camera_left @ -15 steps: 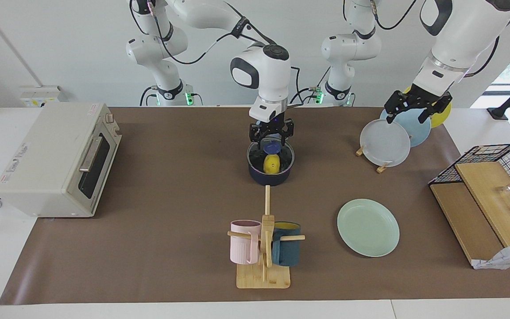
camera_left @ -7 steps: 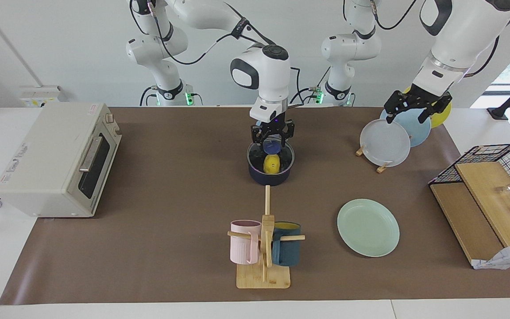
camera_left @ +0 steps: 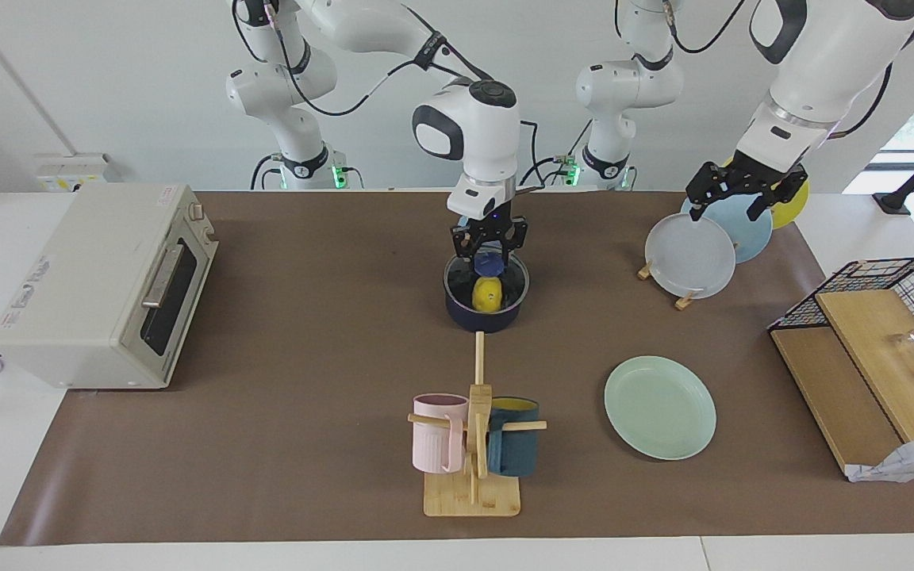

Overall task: Transfer potato from pot to plate
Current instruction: 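Lift the glass lid off the pot with the right gripper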

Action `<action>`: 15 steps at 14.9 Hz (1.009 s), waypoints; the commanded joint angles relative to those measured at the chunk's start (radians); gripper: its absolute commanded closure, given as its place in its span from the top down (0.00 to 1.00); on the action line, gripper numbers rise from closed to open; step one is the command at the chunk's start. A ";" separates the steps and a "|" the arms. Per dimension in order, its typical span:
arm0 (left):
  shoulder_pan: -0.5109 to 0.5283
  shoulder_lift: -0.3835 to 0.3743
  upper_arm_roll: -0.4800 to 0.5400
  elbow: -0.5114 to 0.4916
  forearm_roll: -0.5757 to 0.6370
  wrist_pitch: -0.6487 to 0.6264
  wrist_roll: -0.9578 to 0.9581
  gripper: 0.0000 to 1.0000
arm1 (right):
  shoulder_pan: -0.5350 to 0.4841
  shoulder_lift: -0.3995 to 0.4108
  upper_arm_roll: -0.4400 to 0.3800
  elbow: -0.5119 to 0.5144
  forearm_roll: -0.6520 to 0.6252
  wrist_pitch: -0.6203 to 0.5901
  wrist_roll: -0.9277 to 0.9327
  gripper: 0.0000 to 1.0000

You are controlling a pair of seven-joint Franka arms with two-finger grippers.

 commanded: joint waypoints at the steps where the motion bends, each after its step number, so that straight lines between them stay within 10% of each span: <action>1: 0.001 -0.029 -0.004 -0.032 0.007 0.003 -0.011 1.00 | -0.018 0.000 0.006 0.033 -0.025 -0.007 0.014 0.37; 15: -0.231 -0.027 -0.010 -0.047 -0.013 0.112 -0.250 1.00 | -0.481 -0.121 0.005 0.099 0.130 -0.320 -0.556 0.37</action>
